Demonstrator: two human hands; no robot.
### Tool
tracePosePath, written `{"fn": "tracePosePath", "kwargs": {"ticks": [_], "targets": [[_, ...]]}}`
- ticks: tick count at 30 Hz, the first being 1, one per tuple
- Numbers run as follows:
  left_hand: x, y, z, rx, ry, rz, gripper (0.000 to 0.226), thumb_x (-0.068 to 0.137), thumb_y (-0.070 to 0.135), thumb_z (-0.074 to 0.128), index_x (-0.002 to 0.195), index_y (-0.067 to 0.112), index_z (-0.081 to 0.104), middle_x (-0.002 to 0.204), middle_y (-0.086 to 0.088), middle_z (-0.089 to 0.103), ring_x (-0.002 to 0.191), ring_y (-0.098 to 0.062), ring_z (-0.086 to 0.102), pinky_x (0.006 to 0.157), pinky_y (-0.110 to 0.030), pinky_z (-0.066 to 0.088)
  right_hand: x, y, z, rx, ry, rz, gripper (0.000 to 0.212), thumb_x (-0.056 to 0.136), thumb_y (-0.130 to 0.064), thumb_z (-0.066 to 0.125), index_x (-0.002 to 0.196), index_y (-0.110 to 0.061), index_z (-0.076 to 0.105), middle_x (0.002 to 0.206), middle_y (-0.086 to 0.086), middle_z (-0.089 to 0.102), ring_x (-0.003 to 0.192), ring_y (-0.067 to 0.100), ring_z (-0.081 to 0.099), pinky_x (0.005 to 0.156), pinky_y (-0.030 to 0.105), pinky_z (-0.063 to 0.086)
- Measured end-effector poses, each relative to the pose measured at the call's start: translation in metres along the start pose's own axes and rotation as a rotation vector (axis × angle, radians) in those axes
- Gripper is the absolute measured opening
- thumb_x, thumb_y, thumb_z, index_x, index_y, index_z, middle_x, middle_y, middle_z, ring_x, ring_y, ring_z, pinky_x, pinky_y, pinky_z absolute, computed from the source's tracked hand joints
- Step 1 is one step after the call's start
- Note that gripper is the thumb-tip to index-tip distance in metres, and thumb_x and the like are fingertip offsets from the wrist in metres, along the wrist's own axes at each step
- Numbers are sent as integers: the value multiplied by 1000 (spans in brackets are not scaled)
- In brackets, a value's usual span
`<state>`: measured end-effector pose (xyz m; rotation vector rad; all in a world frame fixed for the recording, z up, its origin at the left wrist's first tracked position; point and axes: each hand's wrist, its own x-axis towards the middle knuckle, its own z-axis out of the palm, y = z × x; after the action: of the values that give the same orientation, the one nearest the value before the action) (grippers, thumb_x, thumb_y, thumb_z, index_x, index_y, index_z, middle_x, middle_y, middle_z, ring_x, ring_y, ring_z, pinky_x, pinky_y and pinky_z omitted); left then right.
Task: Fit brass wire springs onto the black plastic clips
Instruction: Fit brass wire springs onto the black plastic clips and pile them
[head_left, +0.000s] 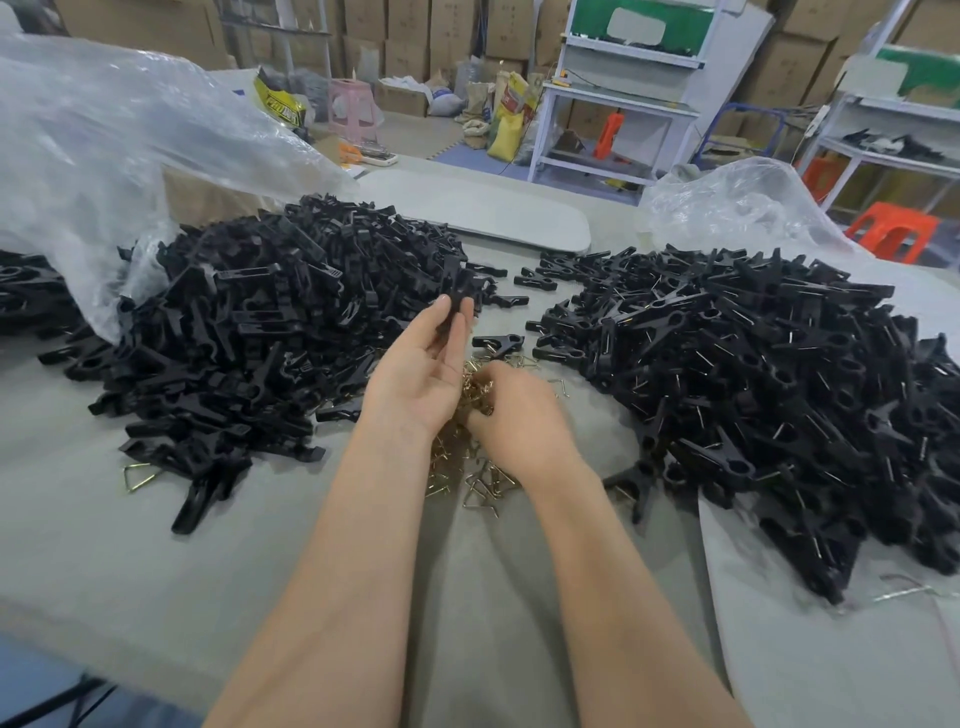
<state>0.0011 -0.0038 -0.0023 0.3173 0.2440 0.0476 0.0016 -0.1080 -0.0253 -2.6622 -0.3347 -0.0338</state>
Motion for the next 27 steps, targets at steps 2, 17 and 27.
{"fn": "tracePosePath", "kwargs": {"ticks": [2,17,27], "targets": [[0,0,-1,-32,30,-9,15,85,5,65,98,-1,61,92,-14,62,92,-20,64,79,-26,58,0,0,2,-26,120,6,37,89,-24,59,125,-19,52,113,3,64,105,24,59,81,31,43],[3,-9,0,652,99,387,11,88,10,65,97,12,59,87,-1,66,79,-8,68,75,-20,56,5,18,-18,301,99,130,15,88,-30,64,96,-18,66,74,-12,56,69,7,49,62,23,35],[4,-11,0,650,145,450,15,91,10,62,104,7,56,87,-2,62,79,-9,65,75,-19,56,4,8,-7,52,31,144,34,92,-26,60,125,-17,60,129,8,54,110,25,57,96,36,46]]}}
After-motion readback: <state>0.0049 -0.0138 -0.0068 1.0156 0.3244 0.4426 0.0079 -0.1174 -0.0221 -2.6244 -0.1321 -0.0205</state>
